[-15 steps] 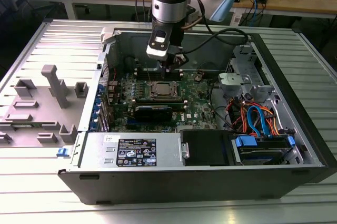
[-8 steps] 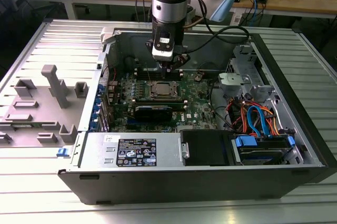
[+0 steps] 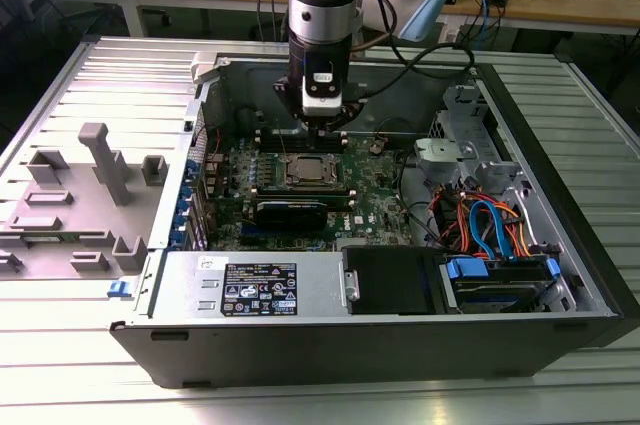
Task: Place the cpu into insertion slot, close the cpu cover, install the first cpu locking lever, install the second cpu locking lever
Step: 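Install the first cpu locking lever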
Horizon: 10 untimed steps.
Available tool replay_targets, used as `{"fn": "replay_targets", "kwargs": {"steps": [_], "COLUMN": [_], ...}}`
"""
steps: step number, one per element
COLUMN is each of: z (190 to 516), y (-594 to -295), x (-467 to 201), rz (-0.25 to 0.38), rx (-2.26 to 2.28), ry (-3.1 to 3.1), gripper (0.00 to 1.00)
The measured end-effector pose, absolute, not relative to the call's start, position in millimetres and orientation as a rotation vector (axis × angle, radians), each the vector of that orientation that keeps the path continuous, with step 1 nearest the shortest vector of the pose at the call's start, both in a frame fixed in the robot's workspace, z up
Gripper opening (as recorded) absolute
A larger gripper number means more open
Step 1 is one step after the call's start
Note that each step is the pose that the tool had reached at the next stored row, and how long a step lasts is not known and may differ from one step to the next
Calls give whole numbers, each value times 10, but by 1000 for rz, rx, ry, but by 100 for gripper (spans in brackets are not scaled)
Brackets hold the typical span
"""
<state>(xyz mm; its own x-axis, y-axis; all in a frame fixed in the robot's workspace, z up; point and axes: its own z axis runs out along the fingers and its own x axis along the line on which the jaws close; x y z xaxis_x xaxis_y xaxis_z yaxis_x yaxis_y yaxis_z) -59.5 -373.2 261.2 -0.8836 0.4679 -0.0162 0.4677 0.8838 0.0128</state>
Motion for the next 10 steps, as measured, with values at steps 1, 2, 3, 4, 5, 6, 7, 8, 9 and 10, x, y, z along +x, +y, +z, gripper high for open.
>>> {"fn": "replay_targets", "kwargs": {"steps": [1, 2, 3, 4, 5, 6, 7, 8, 9, 10], "z": [2613, 2612, 2612, 2612, 2612, 2613, 2612, 2612, 2612, 2612], "y": [-3732, -3732, -3733, -3733, -3734, -3734, -3735, -3735, -3735, -3735], "x": [-595, -595, -595, -595, -594, -595, -595, -595, -595, -595], "rz": [13, 14, 14, 14, 14, 14, 14, 14, 15, 15], "rx": [729, 713, 711, 711, 711, 711, 705, 691, 637, 588], "ry": [3036, 3040, 3041, 3041, 3041, 3041, 3042, 3046, 3057, 3067], "gripper": [11, 11, 11, 11, 11, 11, 11, 11, 11, 11]}}
